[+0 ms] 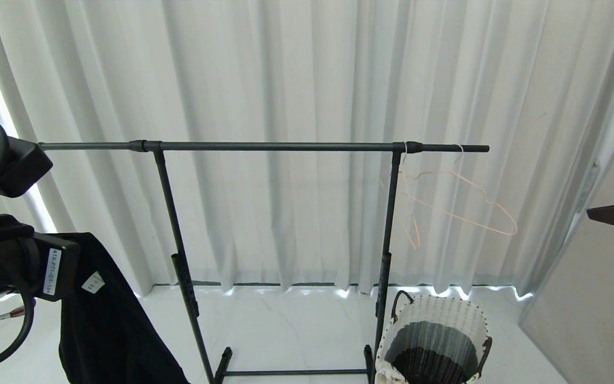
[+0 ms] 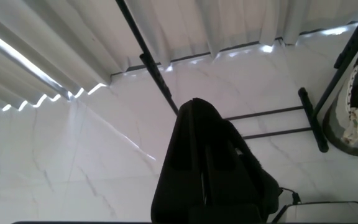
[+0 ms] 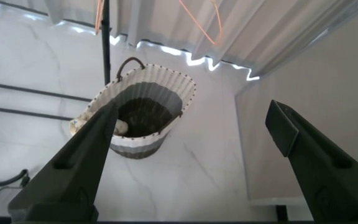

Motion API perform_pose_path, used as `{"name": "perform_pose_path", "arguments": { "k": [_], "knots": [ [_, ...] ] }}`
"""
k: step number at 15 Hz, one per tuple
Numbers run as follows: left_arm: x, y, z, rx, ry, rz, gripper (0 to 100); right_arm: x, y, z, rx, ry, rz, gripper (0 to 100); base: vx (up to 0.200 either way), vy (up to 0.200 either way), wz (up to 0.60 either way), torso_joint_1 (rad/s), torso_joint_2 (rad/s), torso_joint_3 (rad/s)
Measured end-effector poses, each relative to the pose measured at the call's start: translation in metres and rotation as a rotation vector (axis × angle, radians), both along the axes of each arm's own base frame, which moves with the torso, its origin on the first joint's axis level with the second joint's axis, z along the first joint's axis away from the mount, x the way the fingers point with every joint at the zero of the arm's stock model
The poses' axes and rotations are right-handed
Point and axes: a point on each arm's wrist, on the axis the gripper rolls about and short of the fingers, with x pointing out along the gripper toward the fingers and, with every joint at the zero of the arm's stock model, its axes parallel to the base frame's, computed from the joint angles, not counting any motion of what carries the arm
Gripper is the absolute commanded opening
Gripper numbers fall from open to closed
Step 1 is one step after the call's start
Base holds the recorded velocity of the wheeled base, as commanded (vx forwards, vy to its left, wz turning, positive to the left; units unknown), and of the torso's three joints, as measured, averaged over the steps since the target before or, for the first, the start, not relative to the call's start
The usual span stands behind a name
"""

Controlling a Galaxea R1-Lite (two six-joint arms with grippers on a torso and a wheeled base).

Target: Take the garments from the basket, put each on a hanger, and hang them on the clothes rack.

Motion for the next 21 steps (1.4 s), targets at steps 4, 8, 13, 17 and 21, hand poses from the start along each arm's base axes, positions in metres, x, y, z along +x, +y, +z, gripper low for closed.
{"name": "perform_pose_path", "arguments": {
  "k": [4,8,13,17,21],
  "knots": [
    [-0.0035,-0.0023,-0.0059,0.004,0.017,-0.02,0,-0.0023,0.0001,-0.0079,-0.04,0.017,0.024,100,0.0,-0.05,0.0,0.135,-0.28,-0.15],
    [-0.0066,-0.0062,-0.0072,0.005,0.018,-0.051,0,-0.0017,0.0004,-0.0081,-0.038,-0.001,0.026,100,0.0,-0.2,0.0,0.013,-0.03,-0.011],
    [-0.0075,-0.007,-0.007,0.002,0.016,-0.057,0,-0.0011,0.0004,-0.0086,-0.039,0.001,0.027,100,0.0,-0.04,0.0,0.0,0.0,0.001],
    [-0.0074,-0.0069,-0.0072,0.0,0.017,-0.054,0,-0.0011,0.0005,-0.0084,-0.042,0.0,0.029,100,0.0,0.0,0.0,0.0,0.0,0.0],
    [-0.0075,-0.007,-0.0066,-0.005,0.014,-0.054,0,-0.0006,0.0014,-0.0089,-0.022,0.006,0.064,100,0.1,0.0,0.0,0.004,0.0,-0.001]
  ]
}}
